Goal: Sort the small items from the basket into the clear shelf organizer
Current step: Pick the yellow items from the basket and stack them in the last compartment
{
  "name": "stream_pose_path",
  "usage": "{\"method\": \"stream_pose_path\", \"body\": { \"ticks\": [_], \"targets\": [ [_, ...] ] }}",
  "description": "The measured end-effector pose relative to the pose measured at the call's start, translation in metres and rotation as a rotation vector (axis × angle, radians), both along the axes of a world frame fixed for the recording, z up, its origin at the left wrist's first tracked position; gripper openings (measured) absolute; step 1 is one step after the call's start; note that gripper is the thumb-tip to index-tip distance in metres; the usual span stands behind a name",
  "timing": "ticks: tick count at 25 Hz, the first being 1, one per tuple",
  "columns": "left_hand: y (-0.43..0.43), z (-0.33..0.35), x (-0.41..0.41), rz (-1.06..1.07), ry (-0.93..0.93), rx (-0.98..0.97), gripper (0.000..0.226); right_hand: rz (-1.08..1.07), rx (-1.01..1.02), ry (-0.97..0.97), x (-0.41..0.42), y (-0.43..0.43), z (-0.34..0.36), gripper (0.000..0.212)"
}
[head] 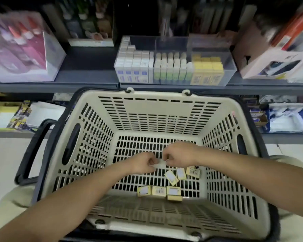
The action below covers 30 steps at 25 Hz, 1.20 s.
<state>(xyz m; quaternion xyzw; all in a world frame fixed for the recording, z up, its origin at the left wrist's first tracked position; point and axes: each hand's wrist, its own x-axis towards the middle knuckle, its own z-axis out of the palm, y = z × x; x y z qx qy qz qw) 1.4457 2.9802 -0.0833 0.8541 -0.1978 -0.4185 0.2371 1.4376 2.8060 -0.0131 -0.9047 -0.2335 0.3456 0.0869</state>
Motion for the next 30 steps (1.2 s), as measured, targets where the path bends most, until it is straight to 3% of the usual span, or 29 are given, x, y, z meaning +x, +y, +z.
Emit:
{"method": "stream_pose_path", "body": {
  "ticks": [4, 8, 13, 17, 22, 28, 30],
  "targets": [
    [0.006, -0.018, -0.011, -0.183, 0.161, 0.174, 0.039, 0.117, -0.136, 0.204, -0.017, 0.002, -0.045, 0.039],
    [0.01, -0.027, -0.018, -0.226, 0.251, 0.249, 0.043, 0.093, -0.104, 0.14, -0.027, 0.007, -0.065, 0.035],
    [0.004, -0.024, -0.019, -0.306, 0.276, 0.273, 0.032, 0.059, -0.012, 0.211, -0.047, 0.028, -0.078, 0.031],
    [0.023, -0.007, 0.007, 0.076, 0.495, 0.138, 0.018, 0.047, -0.089, 0.196, -0.06, 0.04, -0.086, 0.031],
    [0.035, 0.006, 0.018, 0.422, 0.583, -0.06, 0.027, 0.038, -0.126, 0.243, -0.055, 0.044, -0.081, 0.031],
    [0.03, 0.013, 0.024, 0.544, 0.618, -0.253, 0.018, -0.302, 0.19, 0.346, -0.011, 0.028, -0.04, 0.018],
    [0.029, 0.015, 0.026, 0.609, 0.61, -0.305, 0.016, -0.348, 0.238, 0.29, 0.002, 0.023, -0.032, 0.018]
  ]
}}
